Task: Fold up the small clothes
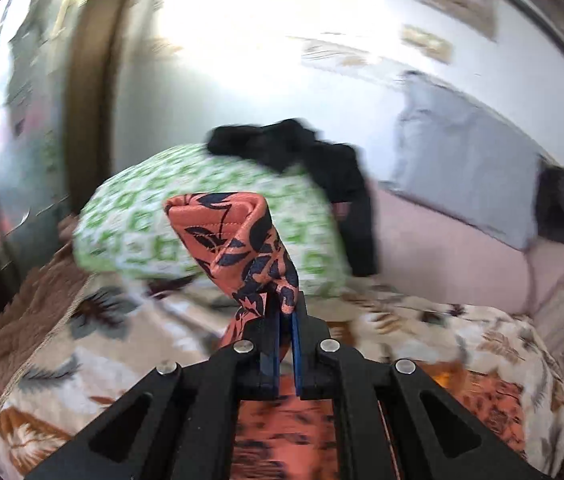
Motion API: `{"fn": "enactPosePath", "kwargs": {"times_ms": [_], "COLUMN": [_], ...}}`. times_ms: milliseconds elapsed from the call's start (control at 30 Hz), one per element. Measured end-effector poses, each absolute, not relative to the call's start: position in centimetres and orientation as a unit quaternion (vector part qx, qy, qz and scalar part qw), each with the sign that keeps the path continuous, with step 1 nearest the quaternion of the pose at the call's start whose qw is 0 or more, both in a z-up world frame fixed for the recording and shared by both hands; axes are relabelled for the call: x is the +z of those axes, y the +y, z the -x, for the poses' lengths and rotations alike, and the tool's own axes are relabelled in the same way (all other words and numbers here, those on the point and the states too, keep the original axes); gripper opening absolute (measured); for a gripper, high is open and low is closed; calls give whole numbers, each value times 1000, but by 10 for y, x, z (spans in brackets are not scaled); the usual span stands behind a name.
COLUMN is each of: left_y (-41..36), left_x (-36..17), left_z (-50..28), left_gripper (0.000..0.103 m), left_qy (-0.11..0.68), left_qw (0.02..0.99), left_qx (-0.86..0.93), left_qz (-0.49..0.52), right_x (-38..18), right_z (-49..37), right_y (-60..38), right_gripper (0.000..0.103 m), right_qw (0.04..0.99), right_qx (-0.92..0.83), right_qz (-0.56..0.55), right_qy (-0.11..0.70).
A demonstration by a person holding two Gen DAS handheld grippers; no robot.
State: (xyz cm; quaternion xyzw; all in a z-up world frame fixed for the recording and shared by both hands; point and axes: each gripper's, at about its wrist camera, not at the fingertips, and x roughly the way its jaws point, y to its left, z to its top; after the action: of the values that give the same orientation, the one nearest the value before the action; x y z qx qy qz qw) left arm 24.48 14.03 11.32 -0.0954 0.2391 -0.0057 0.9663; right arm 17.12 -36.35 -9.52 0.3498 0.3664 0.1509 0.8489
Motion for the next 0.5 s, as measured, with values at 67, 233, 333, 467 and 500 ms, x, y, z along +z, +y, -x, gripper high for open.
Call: {"fn": "enactPosePath", "kwargs": {"times_ms": [67, 233, 333, 467, 500], "left_y": [61, -97, -154, -114, -90], "left_x": [132, 103, 47, -4, -7], "left_z": [-234, -234, -241, -253, -255], "left_gripper": [4, 6, 42, 53, 57], "left_qy": [225, 291, 385, 440, 443], "left_qw": [969, 926, 875, 866, 868], "left_qx": [-82, -235, -294, -232, -216], "left_qz": [66, 55, 25, 48, 63], "right_x": [-91, -86, -91, -96, -93], "right_z": [-167, -155, -154, -154, -153], "right_y": [-374, -402, -417, -427, -428], "right_gripper": [101, 101, 103, 103, 103], "right_qw": [850, 846, 831, 816, 819], "right_qx": [140, 115, 106, 108, 106], "right_qz": [-364, -408, -442, -472, -470], "right_qy": [354, 325, 321, 316, 312]}}
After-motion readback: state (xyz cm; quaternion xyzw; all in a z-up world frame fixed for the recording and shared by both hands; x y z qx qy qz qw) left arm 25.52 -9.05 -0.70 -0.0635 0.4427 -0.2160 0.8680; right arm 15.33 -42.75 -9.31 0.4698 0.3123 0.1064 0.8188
